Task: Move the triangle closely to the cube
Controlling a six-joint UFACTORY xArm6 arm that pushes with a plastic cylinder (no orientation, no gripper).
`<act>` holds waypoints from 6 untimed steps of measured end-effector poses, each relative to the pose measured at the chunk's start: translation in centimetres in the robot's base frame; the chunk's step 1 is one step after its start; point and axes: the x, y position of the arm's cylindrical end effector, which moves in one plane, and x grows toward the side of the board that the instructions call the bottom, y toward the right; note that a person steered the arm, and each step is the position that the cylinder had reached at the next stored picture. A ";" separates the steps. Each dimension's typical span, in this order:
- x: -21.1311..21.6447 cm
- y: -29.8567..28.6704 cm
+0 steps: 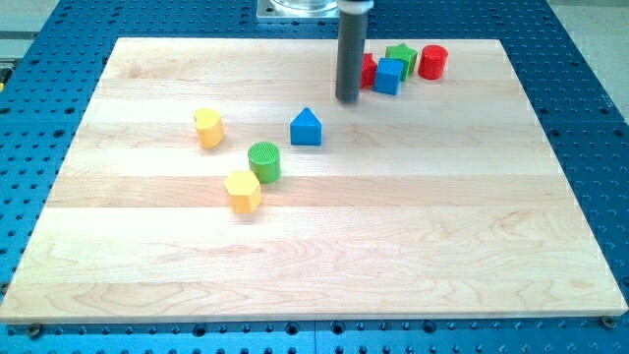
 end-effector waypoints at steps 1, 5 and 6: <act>8.8 2.1; -0.4 1.7; -0.4 6.3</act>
